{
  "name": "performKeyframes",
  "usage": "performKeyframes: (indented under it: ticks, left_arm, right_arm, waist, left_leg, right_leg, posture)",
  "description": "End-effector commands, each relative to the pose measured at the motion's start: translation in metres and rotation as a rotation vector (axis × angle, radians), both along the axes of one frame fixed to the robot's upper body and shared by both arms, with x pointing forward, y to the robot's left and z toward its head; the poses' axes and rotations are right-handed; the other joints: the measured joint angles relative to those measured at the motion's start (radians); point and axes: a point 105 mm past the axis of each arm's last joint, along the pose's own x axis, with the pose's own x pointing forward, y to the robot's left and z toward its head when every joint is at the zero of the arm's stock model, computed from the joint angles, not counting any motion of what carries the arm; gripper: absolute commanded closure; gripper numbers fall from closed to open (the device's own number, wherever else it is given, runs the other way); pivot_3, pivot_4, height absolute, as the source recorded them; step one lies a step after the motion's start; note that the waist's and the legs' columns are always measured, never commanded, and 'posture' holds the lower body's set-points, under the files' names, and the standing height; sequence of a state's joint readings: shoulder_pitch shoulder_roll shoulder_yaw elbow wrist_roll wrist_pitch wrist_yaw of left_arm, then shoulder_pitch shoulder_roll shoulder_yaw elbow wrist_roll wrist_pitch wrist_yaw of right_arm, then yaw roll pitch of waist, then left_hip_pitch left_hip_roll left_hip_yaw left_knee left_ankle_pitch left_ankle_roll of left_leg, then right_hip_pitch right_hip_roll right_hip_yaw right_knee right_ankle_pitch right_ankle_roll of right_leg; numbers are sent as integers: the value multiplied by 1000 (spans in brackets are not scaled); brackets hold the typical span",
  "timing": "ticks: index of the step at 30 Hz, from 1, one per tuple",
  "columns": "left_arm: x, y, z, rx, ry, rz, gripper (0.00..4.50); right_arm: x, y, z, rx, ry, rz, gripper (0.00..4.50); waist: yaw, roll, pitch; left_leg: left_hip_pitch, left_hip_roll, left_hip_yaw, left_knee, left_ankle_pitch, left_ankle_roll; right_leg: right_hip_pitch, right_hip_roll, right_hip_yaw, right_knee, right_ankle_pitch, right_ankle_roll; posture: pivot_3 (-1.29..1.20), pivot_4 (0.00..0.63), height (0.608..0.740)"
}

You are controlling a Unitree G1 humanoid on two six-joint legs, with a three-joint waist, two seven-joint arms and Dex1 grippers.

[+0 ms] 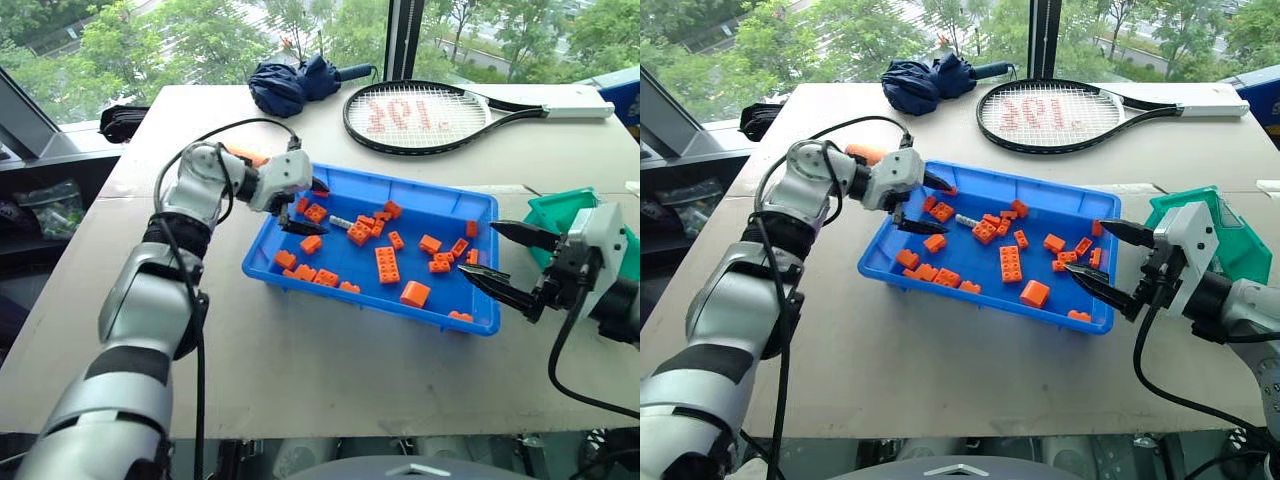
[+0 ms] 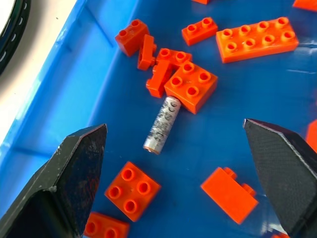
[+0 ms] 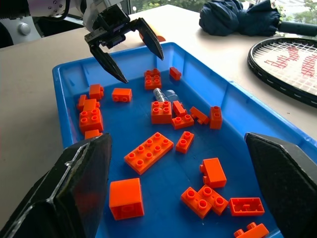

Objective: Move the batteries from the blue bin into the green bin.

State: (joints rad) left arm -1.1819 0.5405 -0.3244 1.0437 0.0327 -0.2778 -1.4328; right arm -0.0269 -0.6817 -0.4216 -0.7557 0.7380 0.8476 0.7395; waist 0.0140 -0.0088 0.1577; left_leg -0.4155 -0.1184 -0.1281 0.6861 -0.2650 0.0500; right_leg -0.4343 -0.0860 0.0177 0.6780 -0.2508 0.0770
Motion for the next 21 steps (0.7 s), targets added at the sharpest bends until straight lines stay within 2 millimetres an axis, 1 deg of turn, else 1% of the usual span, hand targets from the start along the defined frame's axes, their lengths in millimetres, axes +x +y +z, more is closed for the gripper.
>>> performKeyframes:
  ticks: [1,3,7,8,10,12,14,15,16,17,19,21]
  left_arm:
    - [5,-12,1,67,-17,-26,0]
    - [7,-15,-4,139,-23,-38,0]
    - [11,-21,-11,226,-32,-30,0]
    - [12,-22,-12,246,-36,-25,523]
    - [16,-23,-17,288,-54,0,1105]
    - [18,-22,-22,326,-61,16,2036]
    - [19,-23,-26,350,-57,21,3072]
    - [18,-24,-28,353,-42,25,3483]
    - [17,-25,-31,361,-23,26,4116]
    - [17,-25,-33,367,-17,25,4428]
    - [18,-27,-33,367,-32,29,4485]
    - [19,-36,-27,305,-37,30,4485]
  right_arm:
    - [-5,10,4,2,2,23,189]
    - [-7,11,3,3,17,23,189]
    - [-9,9,2,4,32,2,189]
    - [-10,9,1,4,35,-2,127]
    - [-12,8,-1,1,46,-13,127]
    - [-12,7,-2,4,51,-22,127]
    - [-13,6,-3,5,59,-25,127]
    - [-13,5,-3,5,63,-28,127]
    - [-13,5,-4,4,66,-31,127]
    - [-13,4,-4,1,67,-35,127]
    - [-13,3,-4,-4,66,-39,127]
    - [-13,1,-4,-3,65,-44,127]
  waist:
    - [-2,0,0]
    - [-4,0,0]
    - [-8,-1,0]
    - [-8,-1,0]
    - [-7,-1,0]
    - [-5,-1,0]
    - [-4,-2,0]
    - [-3,-2,0]
    - [-3,-2,0]
    - [-3,-2,0]
    - [-2,-2,0]
    - [-2,-2,0]
  left_leg:
    - [0,0,0,0,0,0]
    - [0,0,-1,0,0,0]
    - [0,0,-1,0,0,0]
    - [0,0,-1,0,0,0]
    - [0,0,-1,0,0,0]
    - [0,0,-1,0,0,0]
    - [0,0,0,0,0,0]
    - [0,0,-1,0,0,0]
    - [0,0,0,0,0,1]
    - [0,0,0,0,0,1]
    - [0,0,0,0,0,1]
    - [0,0,0,1,0,1]
  right_leg:
    - [0,0,0,0,0,0]
    - [0,0,0,0,0,0]
    - [0,0,-1,1,0,0]
    - [0,1,-1,1,0,0]
    - [0,0,-1,1,0,0]
    - [0,0,-1,1,0,0]
    - [0,0,-1,1,0,0]
    - [0,0,-1,1,0,0]
    - [0,0,-1,1,0,0]
    - [0,1,-1,1,0,0]
    - [0,1,-1,1,0,0]
    - [0,1,-1,1,0,0]
  posture:
    - [0,150,740]
    - [0,150,740]
    - [0,150,740]
    - [0,150,740]
    - [0,150,740]
    - [0,150,740]
    - [0,150,740]
    - [0,150,740]
    - [0,150,740]
    - [0,150,740]
    - [0,150,740]
    - [0,150,740]
